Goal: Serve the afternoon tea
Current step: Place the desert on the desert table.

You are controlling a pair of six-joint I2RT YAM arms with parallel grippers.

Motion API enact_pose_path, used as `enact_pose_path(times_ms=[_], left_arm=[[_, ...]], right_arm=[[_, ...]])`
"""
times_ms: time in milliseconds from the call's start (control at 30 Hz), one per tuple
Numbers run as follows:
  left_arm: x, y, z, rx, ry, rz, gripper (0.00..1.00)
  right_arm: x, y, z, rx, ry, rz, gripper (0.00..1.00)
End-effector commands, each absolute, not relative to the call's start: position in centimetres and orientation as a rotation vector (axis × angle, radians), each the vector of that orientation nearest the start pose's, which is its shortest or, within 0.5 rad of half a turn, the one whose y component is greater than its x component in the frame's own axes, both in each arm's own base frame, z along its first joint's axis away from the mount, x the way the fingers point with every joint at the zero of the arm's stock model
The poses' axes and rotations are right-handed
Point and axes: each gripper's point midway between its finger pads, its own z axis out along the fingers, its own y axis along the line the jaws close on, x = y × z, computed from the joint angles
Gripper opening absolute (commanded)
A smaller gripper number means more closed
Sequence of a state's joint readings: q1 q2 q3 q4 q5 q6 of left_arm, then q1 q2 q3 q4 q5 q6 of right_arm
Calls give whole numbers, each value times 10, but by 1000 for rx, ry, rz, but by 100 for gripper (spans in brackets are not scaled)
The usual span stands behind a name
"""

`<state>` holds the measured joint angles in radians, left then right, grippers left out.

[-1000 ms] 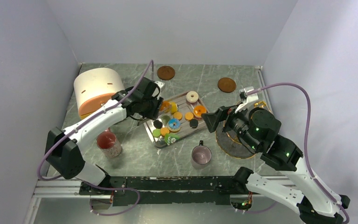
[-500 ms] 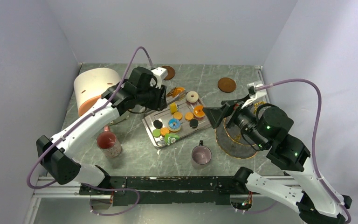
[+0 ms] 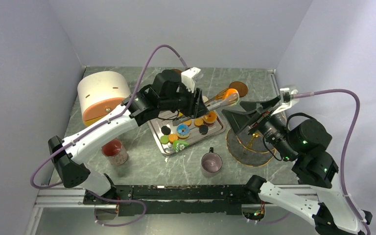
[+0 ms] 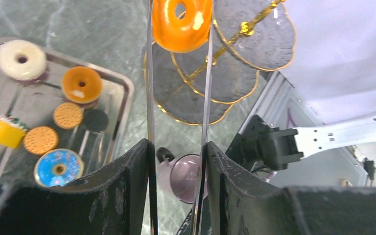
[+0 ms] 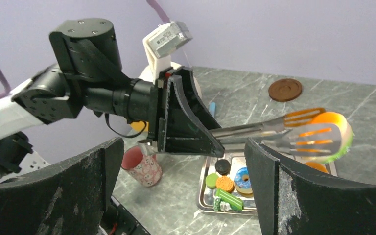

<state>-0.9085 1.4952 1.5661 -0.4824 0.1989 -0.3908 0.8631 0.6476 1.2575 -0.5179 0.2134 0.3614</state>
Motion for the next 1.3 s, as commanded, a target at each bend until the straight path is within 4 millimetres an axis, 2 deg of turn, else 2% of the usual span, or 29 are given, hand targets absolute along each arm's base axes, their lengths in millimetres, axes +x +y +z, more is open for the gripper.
enact_pose_path(times_ms=[0,200,567,900,1267], left_arm=[[222,-417,359,696,1890,-1161,38],[202,-444,361,749,1869,-1237,38],[182,-470,360,797,1834,-1326,37],[186,-487,343,812,1851,-1329,39],[192,-492,333,819,1880,-1296,51]], right_arm=[[158,148,463,-171,1446,863,98],[157,143,458,-152,1448,855,98],[157,140,455,-135,1453,853,98],[156,139,455,-134,1453,856,98],[159,140,451,-134,1462,843,98]])
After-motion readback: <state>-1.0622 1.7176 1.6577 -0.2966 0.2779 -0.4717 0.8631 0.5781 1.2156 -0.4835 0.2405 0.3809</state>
